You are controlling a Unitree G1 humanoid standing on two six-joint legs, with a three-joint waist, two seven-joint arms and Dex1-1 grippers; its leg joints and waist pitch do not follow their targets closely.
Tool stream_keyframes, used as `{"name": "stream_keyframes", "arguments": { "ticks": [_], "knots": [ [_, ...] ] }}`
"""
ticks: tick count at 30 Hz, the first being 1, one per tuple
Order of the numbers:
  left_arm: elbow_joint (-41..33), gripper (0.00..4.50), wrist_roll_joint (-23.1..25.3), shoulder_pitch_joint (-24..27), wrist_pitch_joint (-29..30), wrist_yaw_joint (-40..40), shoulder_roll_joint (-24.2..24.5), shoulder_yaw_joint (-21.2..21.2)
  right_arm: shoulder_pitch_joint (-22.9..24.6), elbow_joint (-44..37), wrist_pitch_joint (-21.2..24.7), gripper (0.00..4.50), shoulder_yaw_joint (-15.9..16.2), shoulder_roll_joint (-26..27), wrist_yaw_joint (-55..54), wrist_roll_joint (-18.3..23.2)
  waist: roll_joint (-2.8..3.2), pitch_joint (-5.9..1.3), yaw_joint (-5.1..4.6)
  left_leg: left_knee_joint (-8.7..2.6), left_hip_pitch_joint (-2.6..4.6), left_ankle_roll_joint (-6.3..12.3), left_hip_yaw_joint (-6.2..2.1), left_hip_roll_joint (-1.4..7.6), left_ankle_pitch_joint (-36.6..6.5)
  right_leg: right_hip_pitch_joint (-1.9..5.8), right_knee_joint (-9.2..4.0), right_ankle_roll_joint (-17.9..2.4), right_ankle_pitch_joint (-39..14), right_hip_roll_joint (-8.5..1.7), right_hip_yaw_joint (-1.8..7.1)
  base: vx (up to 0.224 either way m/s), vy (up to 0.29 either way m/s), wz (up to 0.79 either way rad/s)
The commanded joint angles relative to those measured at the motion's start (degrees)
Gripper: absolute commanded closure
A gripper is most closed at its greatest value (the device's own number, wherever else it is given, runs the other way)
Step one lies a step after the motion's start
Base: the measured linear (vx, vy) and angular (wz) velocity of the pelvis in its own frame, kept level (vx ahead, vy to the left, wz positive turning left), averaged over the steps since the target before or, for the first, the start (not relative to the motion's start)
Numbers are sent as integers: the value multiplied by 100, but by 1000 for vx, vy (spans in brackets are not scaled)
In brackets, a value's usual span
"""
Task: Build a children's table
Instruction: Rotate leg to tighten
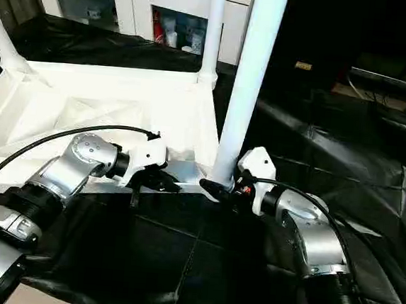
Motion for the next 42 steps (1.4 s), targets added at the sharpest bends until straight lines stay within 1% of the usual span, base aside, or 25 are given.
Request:
{"name": "stream_keyframes", "arguments": {
  "ticks": [1, 4, 7, 8, 12, 20, 21, 22, 24, 25, 26, 27, 28, 29, 30, 31, 32, 33, 34, 35, 36, 37, 39, 41, 42],
  "knots": [
    [290, 450, 126, 206, 175, 189, -55, -119, -6, 90, -9, 139, 163, 44, 151, -37, -93, -264, 18, -358, 3, 514, -61, 204, -1008, 220, -348, -1400, -1013, -230, 140, 0, 0, 0],
    [336, 450, 119, 204, 119, 223, -68, -107, -42, 181, -96, 174, 185, 18, 175, -102, -95, -269, 23, -358, 3, 522, -64, 206, -1027, 223, -360, -1393, -1144, -240, 137, 0, 0, 0],
    [341, 450, 115, 201, 117, 232, -68, -100, -49, 219, -127, 181, 193, 0, 174, -121, -96, -273, 24, -354, 5, 519, -63, 207, -1008, 225, -354, -1399, -1109, -235, 137, 0, 0, 0],
    [346, 450, 116, 198, 115, 234, -67, -100, -52, 233, -138, 206, 196, -6, 175, -123, -102, -280, 25, -349, 4, 535, -61, 205, -976, 231, -346, -1408, -1044, -234, 137, 0, 0, 0],
    [372, 450, 120, 180, 102, 257, -59, -91, -49, 272, -176, 233, 228, -23, 181, -145, -94, -277, 25, -351, 3, 550, -62, 205, -981, 232, -349, -1422, -1055, -235, 135, 0, 0, 0],
    [424, 450, 124, 162, 106, 324, -25, -35, -10, 356, -199, 243, 267, 72, 77, -189, -79, -260, 22, -364, 2, 514, -65, 202, -1072, 226, -363, -1410, -1127, -228, 133, 0, 0, 0],
    [436, 450, 121, 161, 116, 426, -53, 0, 13, 393, -161, 243, 221, 140, -91, -202, -59, -262, 18, -369, 9, 479, -66, 206, -1126, 220, -372, -1399, -1191, -233, 137, 0, 0, 0],
    [456, 450, 125, 152, 127, 528, -88, 26, 18, 462, -125, 244, 167, 208, -300, -236, -66, -250, 15, -379, 4, 459, -70, 206, -1170, 217, -381, -1385, -1259, -229, 135, 0, 0, 0],
    [579, 450, 162, 102, 190, 998, -272, 113, 72, 690, -36, 244, 6, 461, -1081, -397, -26, -220, -14, -422, 6, 273, -82, 205, -1446, 192, -435, -1271, -1773, -239, 138, 0, 0, 0],
    [579, 450, 162, 102, 190, 998, -272, 113, 72, 690, -36, 245, 6, 461, -1081, -397, -27, -227, -9, -423, 13, 219, -94, 199, -1513, 195, -445, -1228, -1903, -244, 130, 0, 0, 0],
    [666, 450, 208, 78, 248, 1338, -455, 133, 142, 785, 110, 245, -143, 730, -1740, -467, 20, -218, -14, -440, 21, 166, -103, 201, -1596, 184, -458, -1188, -2015, -243, 138, 0, 0, 0],
    [699, 450, 228, 68, 289, 1477, -545, 134, 168, 806, 152, 245, -187, 848, -2026, -518, 21, -218, -26, -455, 42, 79, -118, 194, -1756, 180, -485, -1079, -2183, -240, 137, 0, 0, 0],
    [769, 450, 271, 50, 385, 1782, -749, 132, 227, 835, 249, 246, -278, 1122, -2666, -634, 27, -220, -32, -472, 46, 19, -118, 202, -1755, 170, -488, -1038, -2097, -219, 137, 0, 0, 0],
    [769, 450, 271, 50, 385, 1782, -749, 132, 227, 835, 249, 246, -278, 1122, -2666, -634, 19, -216, -38, -471, 58, 21, -109, 192, -1808, 151, -504, -1016, -2117, -208, 142, 0, 0, 0],
    [810, 450, 276, 34, 444, 1944, -892, 135, 229, 840, 356, 247, -321, 1319, -3009, -669, 67, -212, -54, -477, 80, -14, -106, 182, -1967, 129, -531, -983, -2202, -203, 148, 0, 0, 0],
    [869, 450, 297, -4, 499, 2150, -1088, 121, 179, 883, 421, 247, -346, 1552, -3423, -747, 146, -206, -50, -488, 71, -53, -127, 177, -2018, 134, -518, -963, -2242, -208, 149, 0, 0, 0],
    [912, 450, 312, -32, 528, 2283, -1219, 112, 141, 917, 465, 247, -364, 1707, -3692, -794, 93, -214, -65, -486, 81, -72, -125, 167, -2120, 118, -551, -880, -2360, -195, 146, 0, 0, 0],
    [951, 450, 311, -73, 569, 2456, -1412, 112, 63, 966, 533, 247, -364, 1896, -3931, -817, 159, -222, -53, -491, 101, -86, -135, 166, -2182, 113, -551, -857, -2414, -202, 149, 0, 0, 0],
    [986, 450, 294, -113, 603, 2560, -1567, 121, -13, 1018, 561, 247, -352, 2026, -4115, -867, 133, -224, -72, -488, 109, -74, -132, 157, -2270, 94, -578, -812, -2516, -194, 152, 0, 0, 0],
    [986, 450, 294, -113, 603, 2560, -1567, 121, -13, 1018, 561, 247, -352, 2026, -4115, -867, 129, -232, -68, -488, 101, -58, -138, 150, -2276, 104, -579, -780, -2547, -193, 150, 0, 0, 0],
    [1026, 450, 266, -191, 612, 2675, -1761, 145, -121, 1077, 595, 247, -309, 2180, -4292, -919, 178, -230, -69, -504, 103, -51, -146, 145, -2343, 82, -585, -751, -2552, -193, 153, 0, 0, 0],
    [1042, 450, 265, -219, 600, 2700, -1801, 155, -142, 1085, 592, 247, -299, 2214, -4328, -926, 180, -217, -81, -501, 103, -44, -141, 139, -2406, 72, -623, -684, -2668, -183, 150, 0, 0, 0],
    [1047, 450, 271, -240, 577, 2700, -1806, 156, -138, 1075, 556, 247, -304, 2216, -4328, -916, 180, -241, -72, -516, 72, 8, -163, 139, -2345, 103, -618, -601, -2633, -193, 144, 0, 0, 0],
    [1056, 450, 283, -253, 565, 2706, -1810, 160, -129, 1062, 535, 192, -316, 2226, -4350, -923, 186, -252, -67, -523, 49, 53, -158, 141, -2218, 121, -608, -602, -2460, -193, 144, 0, 0, 0],
    [1043, 450, 289, -240, 506, 2584, -1731, 142, -102, 1006, 502, 178, -336, 2188, -4258, -881, 237, -252, -56, -527, 54, 50, -161, 141, -2204, 120, -607, -611, -2424, -198, 144, 0, 0, 0]
  ]
}}
